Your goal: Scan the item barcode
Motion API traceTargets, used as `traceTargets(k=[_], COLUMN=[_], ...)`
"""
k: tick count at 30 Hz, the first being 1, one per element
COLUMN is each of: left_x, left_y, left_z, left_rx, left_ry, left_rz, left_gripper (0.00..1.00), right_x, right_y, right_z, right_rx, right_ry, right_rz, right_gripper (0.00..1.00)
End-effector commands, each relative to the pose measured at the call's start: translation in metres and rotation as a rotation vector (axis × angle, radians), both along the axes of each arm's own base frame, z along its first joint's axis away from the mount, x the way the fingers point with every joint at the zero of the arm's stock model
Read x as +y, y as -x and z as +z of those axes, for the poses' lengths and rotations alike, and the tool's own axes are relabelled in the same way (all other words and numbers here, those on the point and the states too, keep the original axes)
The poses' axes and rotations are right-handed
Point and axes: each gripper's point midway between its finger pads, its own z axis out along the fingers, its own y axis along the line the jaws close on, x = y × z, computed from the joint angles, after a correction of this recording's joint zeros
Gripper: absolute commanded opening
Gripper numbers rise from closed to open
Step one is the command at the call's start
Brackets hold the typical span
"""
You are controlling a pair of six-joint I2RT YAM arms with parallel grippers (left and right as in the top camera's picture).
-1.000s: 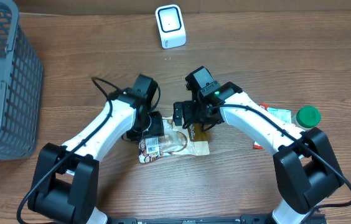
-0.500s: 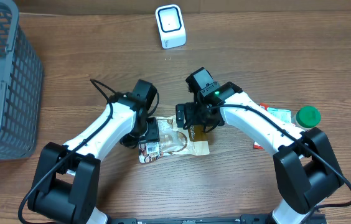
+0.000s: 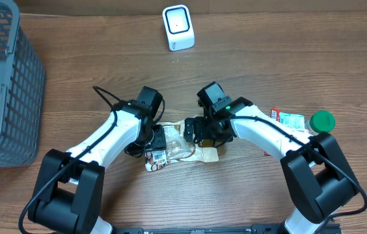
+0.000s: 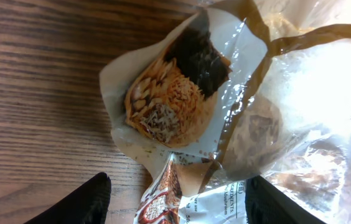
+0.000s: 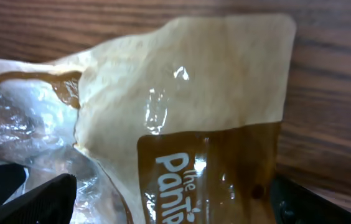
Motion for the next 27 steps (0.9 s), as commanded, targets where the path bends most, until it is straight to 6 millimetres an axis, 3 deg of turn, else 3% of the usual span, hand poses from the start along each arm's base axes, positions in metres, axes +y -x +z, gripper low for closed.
traceTargets(k=[1, 11, 20, 22, 27], left_x=[0.013, 0.021, 0.022, 0.022, 0.024], left_y=[0.017, 0.028, 0.026, 0.026, 0.025], left_z=[-0.014, -0.023, -0.024, -0.025, -0.025], left_rx=[0.054, 0.078, 0.071, 0.073, 0.068], left_ry=[-0.051, -0.067, -0.065, -0.066, -0.08], left_rz=[0.033, 0.042, 0.045, 0.044, 0.044], left_gripper=[0.61, 0.57, 0.58, 0.59, 0.61], right_x=[0.006, 0.011, 0.027, 0.036, 0.053], right_y=[0.002, -0.001, 0.009, 0.013, 0.022], right_z=[0.0, 0.0, -0.018, -0.021, -0.014], right_rx=[0.017, 0.029, 0.098, 0.127, 0.18], right_ry=[-0.042, -0.069, -0.135, -0.191, -0.301], right_rz=[0.003, -0.052, -0.055, -0.035, 0.004], right_gripper=[1.0, 1.0, 1.0, 0.96, 0.77])
